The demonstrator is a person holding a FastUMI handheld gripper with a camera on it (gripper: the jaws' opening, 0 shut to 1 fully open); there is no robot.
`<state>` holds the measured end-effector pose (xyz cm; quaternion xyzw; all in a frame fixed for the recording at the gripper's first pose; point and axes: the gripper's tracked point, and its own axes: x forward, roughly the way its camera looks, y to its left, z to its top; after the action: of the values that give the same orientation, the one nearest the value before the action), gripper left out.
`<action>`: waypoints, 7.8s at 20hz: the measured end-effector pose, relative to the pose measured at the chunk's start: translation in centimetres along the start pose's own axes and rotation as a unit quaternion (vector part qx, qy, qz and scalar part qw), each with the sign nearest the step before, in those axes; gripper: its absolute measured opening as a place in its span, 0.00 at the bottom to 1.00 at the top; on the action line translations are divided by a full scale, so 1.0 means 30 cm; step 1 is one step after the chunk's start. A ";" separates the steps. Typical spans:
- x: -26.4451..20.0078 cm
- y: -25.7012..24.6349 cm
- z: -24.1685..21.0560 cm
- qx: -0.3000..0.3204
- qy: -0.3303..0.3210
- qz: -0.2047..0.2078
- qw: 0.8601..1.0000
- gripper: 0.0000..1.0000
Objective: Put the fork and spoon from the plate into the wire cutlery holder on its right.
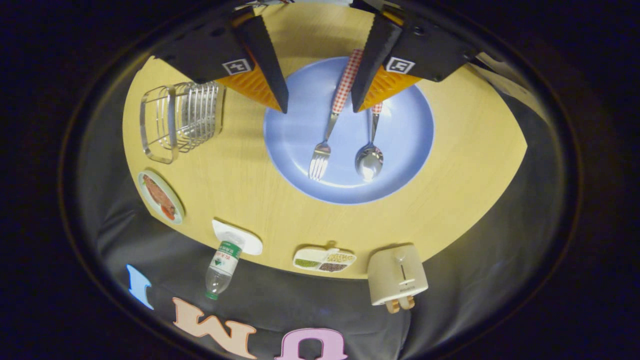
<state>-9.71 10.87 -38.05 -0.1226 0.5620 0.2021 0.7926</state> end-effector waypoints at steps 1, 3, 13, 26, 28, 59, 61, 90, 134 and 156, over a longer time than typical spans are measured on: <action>-0.003 0.010 -0.006 -0.003 0.004 0.003 1.000 0.80; -0.002 0.017 -0.019 -0.013 0.015 0.003 1.000 0.73; -0.006 0.024 -0.054 -0.040 0.047 0.003 0.998 0.15; -0.171 -0.056 0.024 -0.048 0.065 0.036 0.996 0.11; -0.222 -0.095 0.052 -0.051 0.061 0.039 0.996 0.11; -0.351 -0.701 -0.076 -0.209 0.321 0.024 0.923 0.11; -0.330 -0.701 -0.077 -0.215 0.332 0.025 0.918 0.12; -0.260 -0.139 0.120 -0.049 -0.023 0.048 0.997 0.91; -0.210 -0.075 0.044 -0.179 0.124 0.065 0.974 0.08; -0.489 -0.664 0.041 -0.262 0.281 -0.010 0.923 0.08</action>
<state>-3.76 -8.97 -24.49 -0.3832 0.6875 0.2909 0.5439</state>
